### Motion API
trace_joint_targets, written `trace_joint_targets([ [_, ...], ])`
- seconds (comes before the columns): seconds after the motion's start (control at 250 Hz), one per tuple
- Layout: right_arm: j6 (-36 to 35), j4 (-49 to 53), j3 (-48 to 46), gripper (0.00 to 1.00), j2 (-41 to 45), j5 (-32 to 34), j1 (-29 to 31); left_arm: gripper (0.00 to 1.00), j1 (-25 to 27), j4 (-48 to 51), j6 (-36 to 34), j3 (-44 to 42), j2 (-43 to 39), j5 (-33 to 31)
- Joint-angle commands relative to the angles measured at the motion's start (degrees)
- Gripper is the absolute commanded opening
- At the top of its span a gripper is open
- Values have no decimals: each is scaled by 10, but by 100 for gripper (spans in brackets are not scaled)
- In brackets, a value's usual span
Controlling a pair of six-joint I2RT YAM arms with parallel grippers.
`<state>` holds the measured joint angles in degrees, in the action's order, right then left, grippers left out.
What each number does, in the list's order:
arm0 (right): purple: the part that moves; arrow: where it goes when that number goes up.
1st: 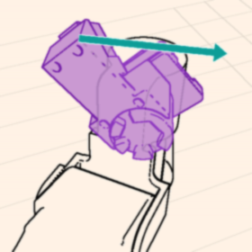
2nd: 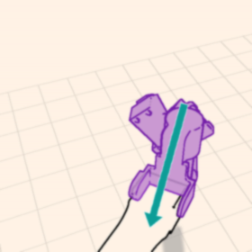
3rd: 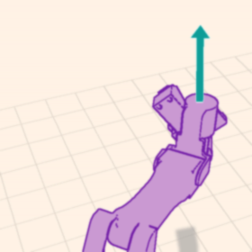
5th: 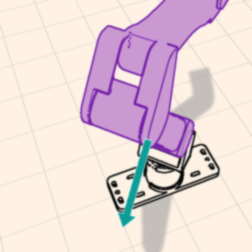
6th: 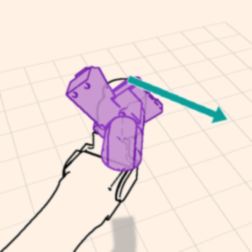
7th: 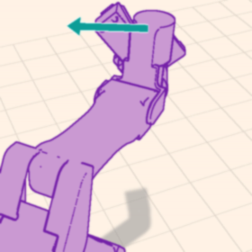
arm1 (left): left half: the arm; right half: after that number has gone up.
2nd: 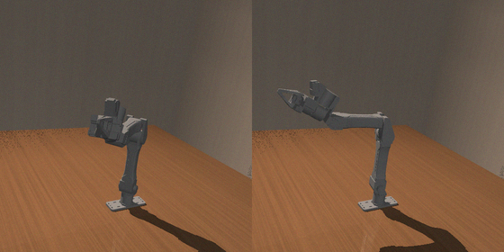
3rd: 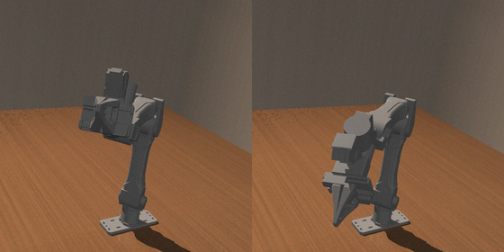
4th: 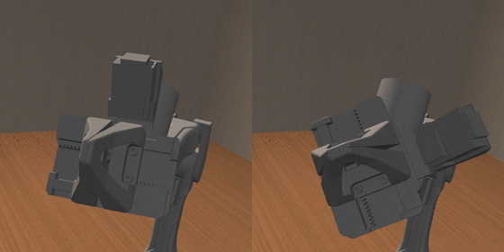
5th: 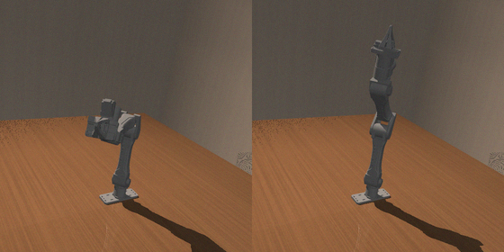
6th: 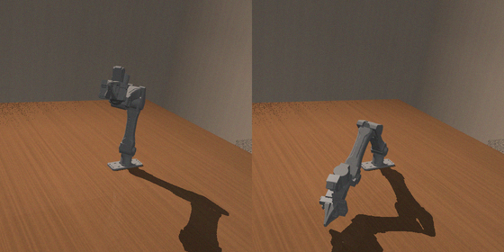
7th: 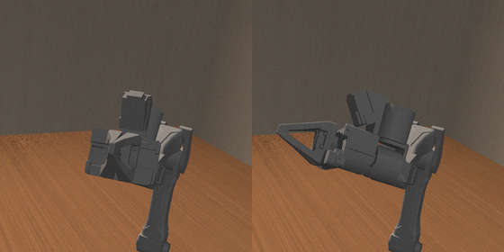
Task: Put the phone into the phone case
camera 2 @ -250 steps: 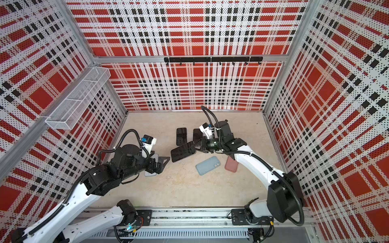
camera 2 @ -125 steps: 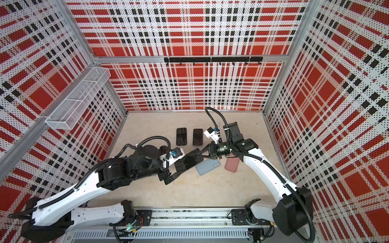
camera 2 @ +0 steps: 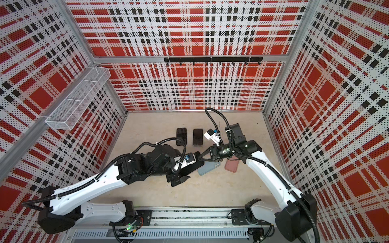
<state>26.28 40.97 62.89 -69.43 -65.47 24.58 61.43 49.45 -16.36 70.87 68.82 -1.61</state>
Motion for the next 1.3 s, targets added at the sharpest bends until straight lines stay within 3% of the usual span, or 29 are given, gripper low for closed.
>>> trace_joint_targets([
  [0.0,-18,-14,1,0,18,-34,4,94,-20,0,-1,20,8,29],
  [0.168,-13,-21,-4,0,22,-33,4,80,-54,-10,12,22,10,39],
  [0.62,21,-67,-15,0,5,-9,4,50,-47,-16,16,19,-2,-2],
  [0.768,25,-65,-5,31,-3,29,-2,39,-70,-16,28,14,-9,22],
  [0.948,52,-89,3,43,5,75,-35,36,-91,-5,35,4,-19,31],
  [1.056,38,-53,10,43,4,144,-62,36,-96,8,41,1,-15,26],
  [1.229,-50,115,56,43,-61,372,-66,35,-97,17,69,-11,-2,26],
  [1.297,-66,138,59,42,-91,428,-64,35,-97,17,77,-18,0,29],
])
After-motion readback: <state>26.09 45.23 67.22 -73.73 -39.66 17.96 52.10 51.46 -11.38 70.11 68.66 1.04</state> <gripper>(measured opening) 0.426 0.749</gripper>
